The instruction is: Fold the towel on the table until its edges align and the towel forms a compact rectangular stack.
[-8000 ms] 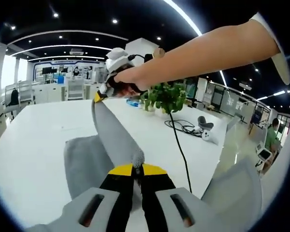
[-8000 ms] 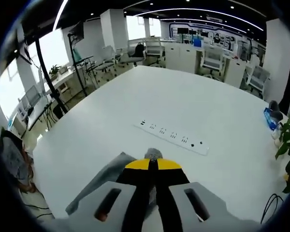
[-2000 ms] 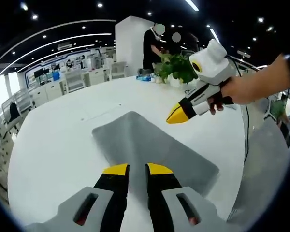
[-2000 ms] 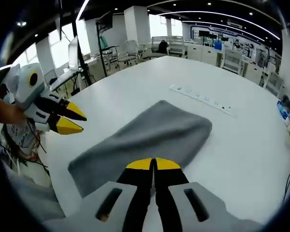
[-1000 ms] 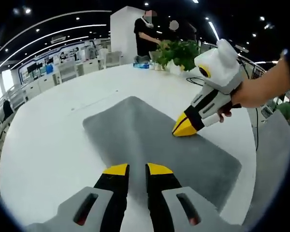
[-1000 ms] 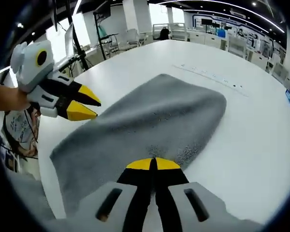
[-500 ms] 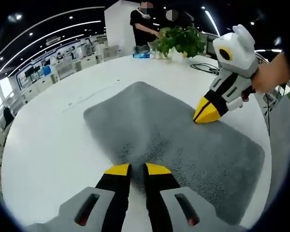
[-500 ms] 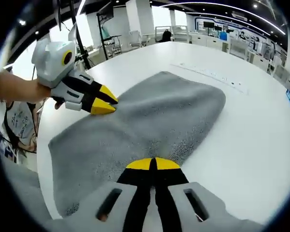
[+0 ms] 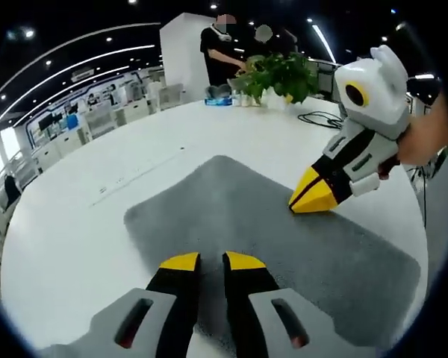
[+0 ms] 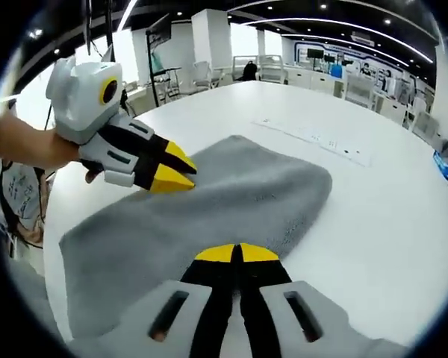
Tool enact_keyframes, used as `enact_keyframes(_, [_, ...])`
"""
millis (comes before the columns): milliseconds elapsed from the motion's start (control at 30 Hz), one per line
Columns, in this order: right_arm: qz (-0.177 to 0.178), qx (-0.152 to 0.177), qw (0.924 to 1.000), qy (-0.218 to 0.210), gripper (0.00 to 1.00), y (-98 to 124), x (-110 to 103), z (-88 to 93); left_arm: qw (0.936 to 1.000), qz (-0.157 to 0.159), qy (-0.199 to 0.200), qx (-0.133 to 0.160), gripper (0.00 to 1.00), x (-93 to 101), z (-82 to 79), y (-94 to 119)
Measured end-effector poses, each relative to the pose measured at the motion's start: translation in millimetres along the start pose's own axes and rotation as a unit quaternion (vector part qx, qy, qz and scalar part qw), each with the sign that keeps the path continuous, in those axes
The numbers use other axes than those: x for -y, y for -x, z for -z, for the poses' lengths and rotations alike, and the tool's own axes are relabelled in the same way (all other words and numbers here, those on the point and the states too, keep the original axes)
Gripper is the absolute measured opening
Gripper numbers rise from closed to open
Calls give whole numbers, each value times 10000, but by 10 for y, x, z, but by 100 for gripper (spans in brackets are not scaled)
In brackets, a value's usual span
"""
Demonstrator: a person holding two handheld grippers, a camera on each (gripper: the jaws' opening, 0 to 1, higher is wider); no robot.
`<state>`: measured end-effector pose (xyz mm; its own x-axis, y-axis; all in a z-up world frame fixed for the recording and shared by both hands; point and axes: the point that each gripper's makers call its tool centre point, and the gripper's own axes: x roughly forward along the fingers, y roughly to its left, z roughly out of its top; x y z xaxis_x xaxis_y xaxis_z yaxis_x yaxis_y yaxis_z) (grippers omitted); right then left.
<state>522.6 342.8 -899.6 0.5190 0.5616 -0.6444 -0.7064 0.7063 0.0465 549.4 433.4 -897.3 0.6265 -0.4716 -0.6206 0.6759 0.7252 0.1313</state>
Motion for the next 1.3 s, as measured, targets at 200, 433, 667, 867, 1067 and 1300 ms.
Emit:
enact_keyframes(200, [84,-208,9994,267,0,18,65,126,9997,-64,-197,-102,8,-90,91,-2])
enact_keyframes(433, [45,-198,9997,135,0,12,110,116,9995,-167,-238,-83,9,-166,2,-38])
enact_keyframes(667, [233,137,9996,-26,0,-54,319,-81,9998,38,-37,215,14,-35,-231,-131])
enact_keyframes(867, [119,416,9990,-72,0,-143,324,-269,9999,-25,-37,154,16,-79,-174,-137])
enact_keyframes(1067, [-69,542,9985,-10,2,-254,270,-399,9999,-61,-52,120,18,-140,-149,-109])
enact_keyframes(1300, [-186,432,9981,403,8,-422,219,-372,9994,-143,-301,8,17,-184,-37,-84])
